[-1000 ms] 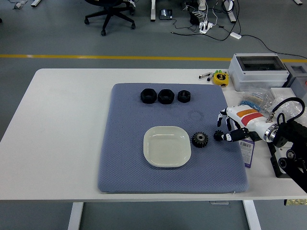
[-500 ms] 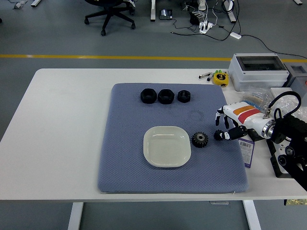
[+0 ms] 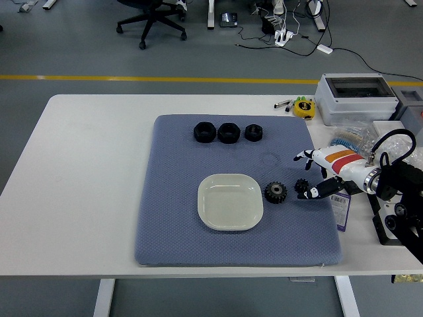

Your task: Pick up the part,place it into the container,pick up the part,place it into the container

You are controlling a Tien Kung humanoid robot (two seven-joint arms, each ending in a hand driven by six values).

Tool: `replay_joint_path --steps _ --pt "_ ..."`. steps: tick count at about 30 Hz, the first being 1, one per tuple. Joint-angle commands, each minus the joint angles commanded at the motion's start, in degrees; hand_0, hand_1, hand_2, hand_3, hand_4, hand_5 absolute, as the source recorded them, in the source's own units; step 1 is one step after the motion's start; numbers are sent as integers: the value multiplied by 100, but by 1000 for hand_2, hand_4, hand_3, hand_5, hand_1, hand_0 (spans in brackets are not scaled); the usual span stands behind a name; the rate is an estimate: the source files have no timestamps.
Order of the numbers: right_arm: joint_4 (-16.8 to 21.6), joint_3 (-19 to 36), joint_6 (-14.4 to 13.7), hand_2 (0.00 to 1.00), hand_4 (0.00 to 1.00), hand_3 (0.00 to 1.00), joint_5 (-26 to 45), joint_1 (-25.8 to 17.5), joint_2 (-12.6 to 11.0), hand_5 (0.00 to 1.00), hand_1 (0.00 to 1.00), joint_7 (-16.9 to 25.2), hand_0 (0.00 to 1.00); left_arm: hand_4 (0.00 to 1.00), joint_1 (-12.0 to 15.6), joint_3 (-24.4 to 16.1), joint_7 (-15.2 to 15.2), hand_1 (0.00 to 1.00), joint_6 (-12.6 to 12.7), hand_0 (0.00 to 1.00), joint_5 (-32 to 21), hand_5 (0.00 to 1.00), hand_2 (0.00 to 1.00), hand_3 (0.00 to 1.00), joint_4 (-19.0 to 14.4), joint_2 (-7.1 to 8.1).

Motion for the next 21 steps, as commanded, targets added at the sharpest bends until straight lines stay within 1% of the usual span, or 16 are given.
replay_joint_path --steps 2,7,8,13,14,19,20,21 --pt "-116 -36 -32 606 998 813 45 18 41 509 308 4 224 616 1 4 0 637 1 683 -6 582 648 553 -2 -1" --pt "-465 -120 -145 606 998 813 193 55 155 509 308 17 224 616 7 -7 13 637 2 683 14 582 648 553 -6 -8" --pt "-514 -125 -177 486 987 690 216 56 167 482 267 19 188 616 8 -4 14 637 2 683 10 582 648 553 -7 -9" --pt "-612 -157 -280 486 987 690 304 58 178 482 267 33 188 616 18 -20 21 637 1 683 29 582 648 553 -10 -13" --pt "-620 -165 -281 411 912 529 316 59 180 467 232 29 137 618 20 -33 28 637 -2 683 50 584 647 553 -11 -14" --pt "-668 -180 -319 411 912 529 388 54 192 467 232 22 137 618 23 -37 36 637 -9 683 72 584 647 553 -18 -14" --pt "-676 -183 -314 347 868 492 399 51 191 511 179 26 108 618 22 -34 36 637 -11 683 71 584 647 553 -19 -12" --pt "-693 -187 -300 347 868 492 419 45 194 511 179 30 108 618 20 -37 37 637 -13 683 79 584 647 553 -21 -11"
